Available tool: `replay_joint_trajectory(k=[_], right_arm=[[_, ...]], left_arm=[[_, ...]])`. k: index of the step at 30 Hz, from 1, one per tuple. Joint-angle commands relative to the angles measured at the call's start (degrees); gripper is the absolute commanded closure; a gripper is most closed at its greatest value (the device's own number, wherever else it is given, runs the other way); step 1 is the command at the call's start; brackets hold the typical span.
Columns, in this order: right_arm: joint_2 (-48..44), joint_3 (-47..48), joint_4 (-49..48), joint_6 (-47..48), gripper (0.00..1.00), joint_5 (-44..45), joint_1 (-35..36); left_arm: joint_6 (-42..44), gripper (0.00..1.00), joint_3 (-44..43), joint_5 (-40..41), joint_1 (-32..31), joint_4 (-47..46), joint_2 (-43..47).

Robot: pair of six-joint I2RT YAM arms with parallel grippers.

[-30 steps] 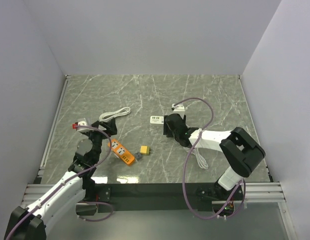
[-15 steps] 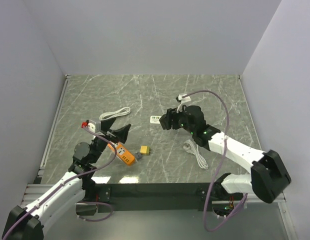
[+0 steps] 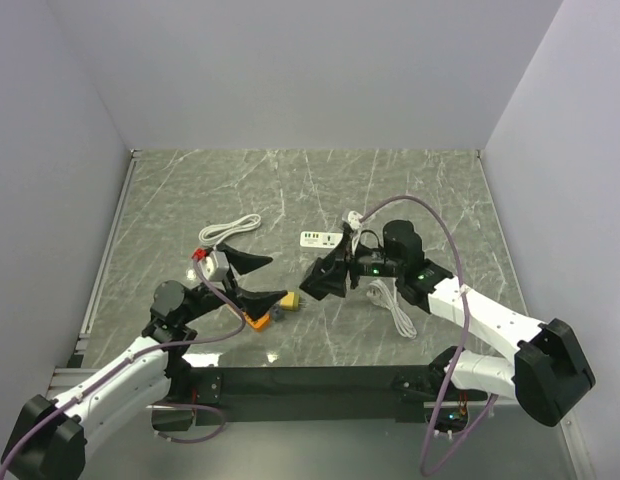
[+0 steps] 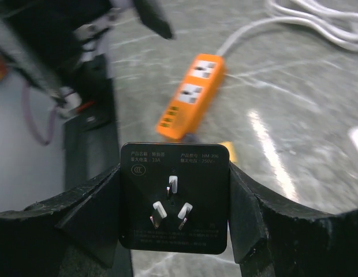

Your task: Insert the plug

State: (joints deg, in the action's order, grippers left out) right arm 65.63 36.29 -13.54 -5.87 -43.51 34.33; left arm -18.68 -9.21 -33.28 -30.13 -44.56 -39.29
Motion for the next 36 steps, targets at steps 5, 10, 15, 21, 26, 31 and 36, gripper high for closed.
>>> replay_joint_trajectory(k=[5, 10, 15, 21, 26, 31, 36], right_arm=[[-2.6, -0.9, -11.7, -1.4, 1.00, -20.0, 0.3], [-2.1, -0.7, -12.4, -0.5, 1.00, -23.3, 2.2], [-0.9, 0.7, -10.9, 1.1, 1.00, -23.5, 4.6], [1.1, 2.5, -11.0, 1.0, 1.00, -24.3, 5.5], [1.3, 3.8, -10.0, 1.6, 1.00, -24.0, 5.6], [0.3, 4.6, -6.1, 4.9, 1.00, -22.2, 5.6], [-0.9, 5.1, -4.9, 5.3, 1.00, -22.1, 5.7]], left_arm=[[2.9, 0.01, -5.3, -11.0, -3.1, -1.1, -3.8], [6.4, 0.01, -8.2, -8.8, -7.0, 3.2, -7.4], [6.4, 0.01, -8.1, -8.7, -8.5, 2.7, -7.3], [7.2, 0.01, -9.2, -8.3, -10.1, 4.5, -9.0], [8.9, 0.01, -10.6, -7.9, -11.9, 7.1, -10.5], [10.0, 0.01, -11.4, -6.5, -12.8, 9.9, -10.6], [9.8, 0.01, -12.1, -7.1, -13.2, 9.7, -11.9]])
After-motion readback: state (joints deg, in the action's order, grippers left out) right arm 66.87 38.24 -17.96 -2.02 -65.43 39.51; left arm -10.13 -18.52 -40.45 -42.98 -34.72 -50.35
